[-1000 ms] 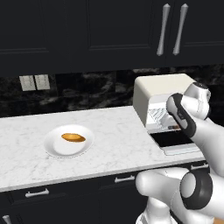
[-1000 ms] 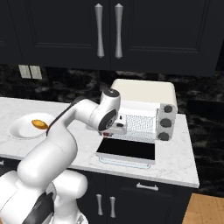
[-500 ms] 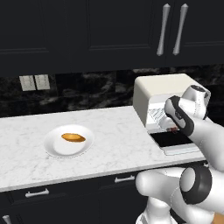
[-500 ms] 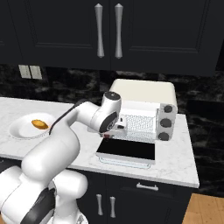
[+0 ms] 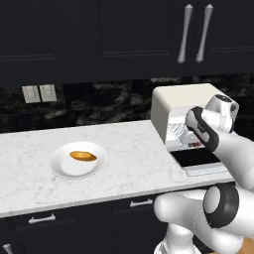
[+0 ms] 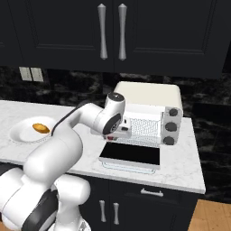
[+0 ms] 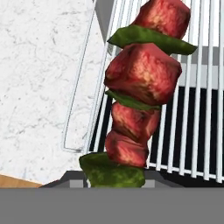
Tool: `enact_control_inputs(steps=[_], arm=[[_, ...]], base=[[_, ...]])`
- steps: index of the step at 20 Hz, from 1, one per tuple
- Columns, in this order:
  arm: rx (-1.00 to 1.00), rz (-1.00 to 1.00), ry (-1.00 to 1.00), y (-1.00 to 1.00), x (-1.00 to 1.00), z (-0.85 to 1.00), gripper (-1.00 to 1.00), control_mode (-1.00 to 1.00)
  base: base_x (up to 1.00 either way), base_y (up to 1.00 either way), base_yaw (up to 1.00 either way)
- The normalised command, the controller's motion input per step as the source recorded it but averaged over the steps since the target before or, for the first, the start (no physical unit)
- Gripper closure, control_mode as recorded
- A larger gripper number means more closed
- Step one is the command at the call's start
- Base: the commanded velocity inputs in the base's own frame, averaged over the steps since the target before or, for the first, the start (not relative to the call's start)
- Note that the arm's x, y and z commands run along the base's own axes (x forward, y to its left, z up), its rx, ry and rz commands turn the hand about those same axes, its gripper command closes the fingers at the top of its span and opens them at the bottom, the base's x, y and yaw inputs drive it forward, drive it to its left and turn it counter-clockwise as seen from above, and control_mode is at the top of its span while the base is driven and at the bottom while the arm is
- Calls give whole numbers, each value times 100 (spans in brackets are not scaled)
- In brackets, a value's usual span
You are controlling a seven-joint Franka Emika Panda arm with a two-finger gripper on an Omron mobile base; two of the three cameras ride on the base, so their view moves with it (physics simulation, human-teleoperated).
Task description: Pick up the kebab skewer and baguette bread, and place them inside the toaster oven. Close the toaster oven door and start by setting the timer.
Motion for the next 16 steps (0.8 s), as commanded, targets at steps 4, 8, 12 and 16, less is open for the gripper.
enact_control_inputs(steps=[4,8,12,16], arm=[[0,0,0,0,35,0,100,-100],[0,0,0,0,27,-11,100,-100],[0,0,0,0,3,-27,100,-100],[0,0,0,0,0,-24,100,-100]], base=[[0,0,0],[0,0,0],[0,0,0],[0,0,0]])
